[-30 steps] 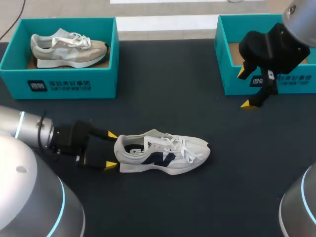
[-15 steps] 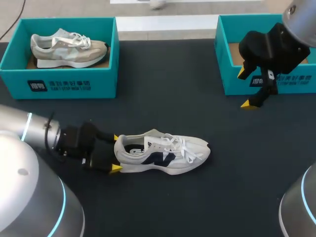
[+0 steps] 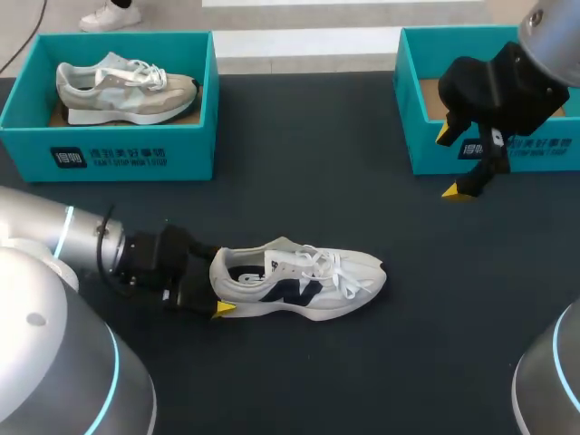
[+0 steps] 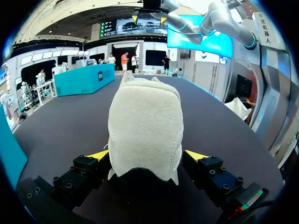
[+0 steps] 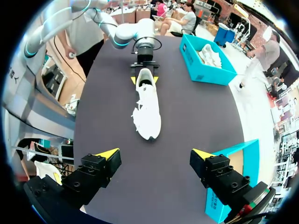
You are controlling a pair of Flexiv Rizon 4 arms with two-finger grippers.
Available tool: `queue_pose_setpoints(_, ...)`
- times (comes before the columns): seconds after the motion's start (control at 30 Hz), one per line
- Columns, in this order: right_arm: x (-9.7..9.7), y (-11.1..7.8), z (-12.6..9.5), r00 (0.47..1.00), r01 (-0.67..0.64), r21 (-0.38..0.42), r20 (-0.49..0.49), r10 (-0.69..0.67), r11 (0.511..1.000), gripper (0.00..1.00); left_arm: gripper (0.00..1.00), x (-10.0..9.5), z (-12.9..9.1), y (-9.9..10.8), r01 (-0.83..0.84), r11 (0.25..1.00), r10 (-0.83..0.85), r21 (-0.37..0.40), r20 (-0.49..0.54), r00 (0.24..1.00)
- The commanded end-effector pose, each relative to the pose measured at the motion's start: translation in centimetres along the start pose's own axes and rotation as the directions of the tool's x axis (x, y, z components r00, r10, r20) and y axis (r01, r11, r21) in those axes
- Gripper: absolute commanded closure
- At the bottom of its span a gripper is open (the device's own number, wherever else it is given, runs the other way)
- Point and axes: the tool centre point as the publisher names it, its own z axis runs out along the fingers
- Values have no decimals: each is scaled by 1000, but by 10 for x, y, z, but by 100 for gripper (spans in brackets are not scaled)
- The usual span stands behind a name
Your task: Take the shoe out of the shoebox, open the shoe tongue, remove and reinsert the insole, then place the shoe into the shoebox
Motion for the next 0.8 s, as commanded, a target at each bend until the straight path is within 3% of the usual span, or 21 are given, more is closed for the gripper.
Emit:
queue_pose_setpoints(0.03, -2, 1, 1, 1000, -2, 4, -2, 2, 1000, 0, 0, -1, 10, 4, 3, 1000, -3, 1, 5, 1000)
queue_pose_setpoints(0.57, -2, 1, 1, 1000, -2, 4, -2, 2, 1000, 0, 0, -3, 27, 12, 28, 1000, -28, -5, 4, 1000)
queue_pose_setpoints(0.6, -2, 1, 1, 1000, -2, 4, -2, 2, 1000, 0, 50, -3, 27, 12, 28, 1000, -28, -4, 4, 1000)
queue_pose_setpoints(0.67, -2, 1, 1, 1000, -2, 4, -2, 2, 1000, 0, 100, -4, 27, 12, 28, 1000, -28, -3, 5, 1000)
queue_pose_setpoints(0.8, -2, 1, 1, 1000, -2, 4, -2, 2, 1000, 0, 100, -6, 24, 13, 28, 1000, -28, -8, 6, 1000)
